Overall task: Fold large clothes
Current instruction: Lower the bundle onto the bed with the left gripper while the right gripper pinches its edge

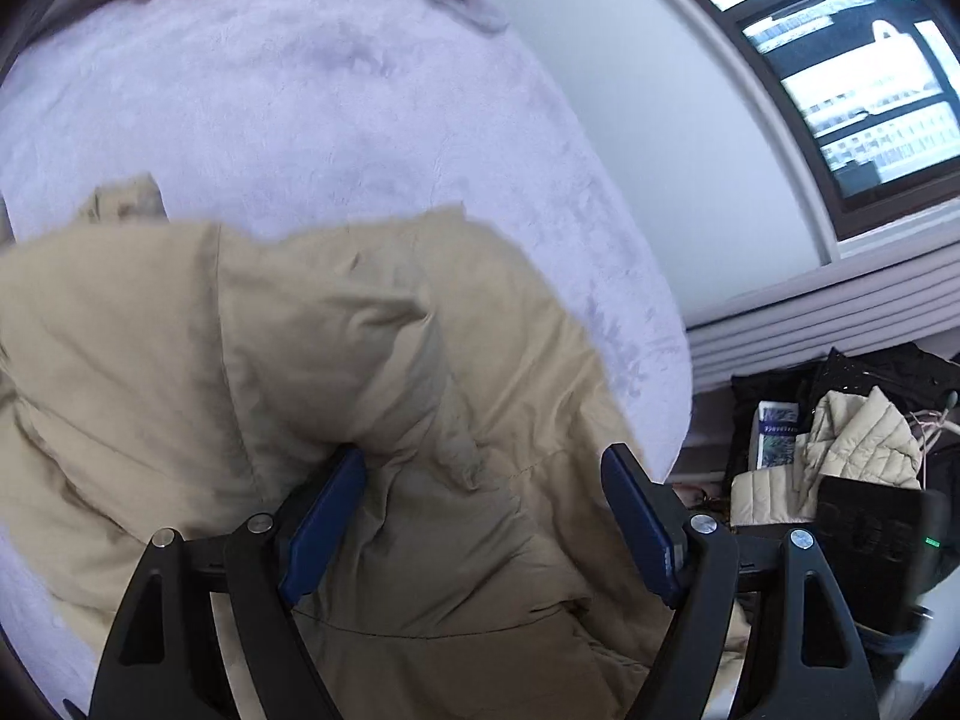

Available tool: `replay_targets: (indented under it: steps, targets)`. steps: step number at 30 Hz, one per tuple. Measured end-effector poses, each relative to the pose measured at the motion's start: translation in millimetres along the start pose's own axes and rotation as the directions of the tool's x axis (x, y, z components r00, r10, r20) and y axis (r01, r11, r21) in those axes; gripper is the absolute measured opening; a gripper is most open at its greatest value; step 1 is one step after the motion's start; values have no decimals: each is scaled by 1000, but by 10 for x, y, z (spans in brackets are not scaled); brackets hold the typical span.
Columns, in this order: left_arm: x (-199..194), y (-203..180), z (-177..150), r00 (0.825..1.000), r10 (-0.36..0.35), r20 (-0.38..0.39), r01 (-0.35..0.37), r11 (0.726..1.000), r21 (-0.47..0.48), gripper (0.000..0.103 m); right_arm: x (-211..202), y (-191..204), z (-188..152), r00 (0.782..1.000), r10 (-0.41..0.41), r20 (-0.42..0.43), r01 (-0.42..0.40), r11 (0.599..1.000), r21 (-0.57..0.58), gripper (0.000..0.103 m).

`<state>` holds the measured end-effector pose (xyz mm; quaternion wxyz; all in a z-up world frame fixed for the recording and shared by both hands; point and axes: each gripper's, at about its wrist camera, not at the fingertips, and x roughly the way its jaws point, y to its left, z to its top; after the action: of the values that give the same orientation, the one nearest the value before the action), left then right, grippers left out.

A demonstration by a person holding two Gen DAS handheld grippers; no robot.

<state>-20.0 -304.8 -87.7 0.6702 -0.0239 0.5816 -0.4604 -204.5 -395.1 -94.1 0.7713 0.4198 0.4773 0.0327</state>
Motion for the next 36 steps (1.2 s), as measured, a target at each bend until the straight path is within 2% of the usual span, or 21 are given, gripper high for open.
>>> replay_targets:
  steps: [2, 3, 4, 7, 9, 11, 12, 14, 16, 18, 20, 23, 26, 29, 33, 35, 36]
  targets:
    - [-328, 94, -32, 994, 45, 96, -47, 998, 28, 81, 161, 94, 157, 996, -84, 8, 84, 996, -5, 70]
    - [-493, 163, -29, 986, 84, 146, -89, 996, 30, 81, 207, 117, 181, 992, -128, 8, 129, 991, -30, 35]
    - [-625, 258, -29, 972, 134, 192, -139, 990, 18, 81, 252, 154, 204, 983, -184, 7, 184, 981, -66, 20]
    - [-820, 686, 1, 925, 287, 248, -283, 958, -53, 81, 250, 312, 214, 960, -274, 53, 279, 945, -173, 12]
    - [-793, 1009, 21, 906, 357, 226, -338, 934, -119, 81, 186, 388, 206, 943, -318, 96, 332, 915, -230, 11]
    - [-743, 1246, 35, 915, 343, 212, -309, 935, -175, 81, 118, 380, 183, 928, -352, 124, 372, 897, -238, 11]
    - [-687, 1250, 48, 914, 344, 215, -309, 934, -179, 81, 94, 352, 184, 922, -364, 131, 386, 893, -234, 10]
    - [-533, 1141, 93, 909, 352, 224, -327, 934, -144, 81, 47, 287, 155, 906, -399, 139, 422, 877, -232, 10]
    - [-325, 957, 140, 911, 342, 231, -330, 940, -90, 81, 19, 181, 140, 884, -442, 149, 466, 855, -229, 10]
    - [-136, 717, 191, 916, 327, 234, -329, 944, -33, 81, 47, 55, 194, 878, -459, 139, 479, 853, -206, 10]
    - [52, 509, 234, 912, 337, 231, -350, 937, 15, 81, 35, -147, 213, 874, -468, 129, 485, 858, -170, 10]
    - [216, 348, 291, 915, 337, 220, -352, 935, 33, 81, 14, -441, 190, 868, -483, 116, 496, 860, -124, 10]
    - [338, 279, 298, 919, 334, 210, -351, 935, 47, 81, 123, -749, 202, 882, -467, 64, 471, 879, -77, 11]
    - [414, 236, 271, 911, 357, 207, -378, 923, 71, 81, 167, -877, 240, 898, -439, 4, 439, 897, -58, 12]
    - [389, 384, 262, 913, 357, 199, -371, 928, 39, 81, -189, -819, 347, 943, -333, 15, 334, 941, -47, 18]
    - [360, 454, 256, 916, 349, 198, -360, 933, 23, 81, -420, -724, 443, 956, -285, 63, 288, 956, -53, 30]
    - [349, 471, 249, 918, 343, 199, -353, 935, 18, 81, -505, -669, 509, 961, -263, 89, 269, 961, -61, 49]
